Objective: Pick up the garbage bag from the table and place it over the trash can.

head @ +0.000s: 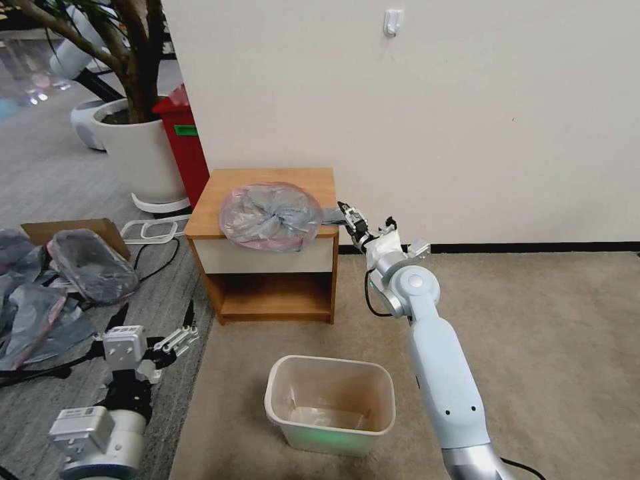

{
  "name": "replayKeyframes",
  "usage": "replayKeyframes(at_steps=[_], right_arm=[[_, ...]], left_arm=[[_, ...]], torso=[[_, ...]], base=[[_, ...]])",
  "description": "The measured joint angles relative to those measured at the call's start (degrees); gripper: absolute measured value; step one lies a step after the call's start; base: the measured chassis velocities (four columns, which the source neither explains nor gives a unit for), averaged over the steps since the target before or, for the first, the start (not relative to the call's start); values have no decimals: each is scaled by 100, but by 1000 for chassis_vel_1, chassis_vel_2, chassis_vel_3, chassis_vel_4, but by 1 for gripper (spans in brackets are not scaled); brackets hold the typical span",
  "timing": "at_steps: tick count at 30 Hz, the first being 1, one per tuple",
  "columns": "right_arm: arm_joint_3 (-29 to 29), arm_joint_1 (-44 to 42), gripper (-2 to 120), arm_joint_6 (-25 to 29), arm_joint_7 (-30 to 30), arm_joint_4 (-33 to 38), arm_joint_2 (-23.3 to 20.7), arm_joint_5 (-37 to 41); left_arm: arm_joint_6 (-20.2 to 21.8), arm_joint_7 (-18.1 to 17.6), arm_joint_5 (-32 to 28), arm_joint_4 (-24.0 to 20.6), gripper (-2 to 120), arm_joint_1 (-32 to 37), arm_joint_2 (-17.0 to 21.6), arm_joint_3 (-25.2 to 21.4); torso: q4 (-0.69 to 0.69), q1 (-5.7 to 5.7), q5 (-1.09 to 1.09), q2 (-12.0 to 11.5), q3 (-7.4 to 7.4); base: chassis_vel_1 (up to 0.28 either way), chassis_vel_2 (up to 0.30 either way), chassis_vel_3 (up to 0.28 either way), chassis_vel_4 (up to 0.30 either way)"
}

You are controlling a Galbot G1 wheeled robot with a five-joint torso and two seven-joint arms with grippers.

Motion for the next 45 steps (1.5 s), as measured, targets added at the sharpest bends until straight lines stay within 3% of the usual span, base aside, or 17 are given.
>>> replayKeyframes(at_steps=[14, 24, 33, 39, 42, 45], right_arm=[[-154, -41, 0, 44, 234, 244, -29, 25], [-332, -497, 0, 280, 928, 1308, -295, 523], [-852, -1841, 0, 434, 1496, 2934, -602, 846], [-1251, -2610, 0, 325, 1544, 3661, -718, 468], [-1556, -3759, 0, -189, 1645, 4258, -932, -15], [-1595, -4264, 0, -314, 1703, 4458, -1031, -303]], left_arm=[[-48, -9, -60, 1, 100, -78, 34, -127], [-43, -20, -116, 0, 100, -133, 43, -114], [-30, -23, -127, 1, 100, -222, 106, -59], [-23, -23, -153, 1, 100, -269, 123, -55], [43, -28, -212, 1, 100, -364, 156, -27], [110, -34, -244, 1, 100, -434, 175, 7]], torso=[[0, 0, 0, 0, 0], [0, 0, 0, 0, 0], [0, 0, 0, 0, -1], [1, 0, 0, 0, -1], [-1, 0, 0, 1, -1], [-1, 0, 0, 1, -1]], base=[[0, 0, 0, 0], [0, 0, 0, 0], [0, 0, 0, 0], [0, 0, 0, 0], [0, 0, 0, 0], [0, 0, 0, 0]])
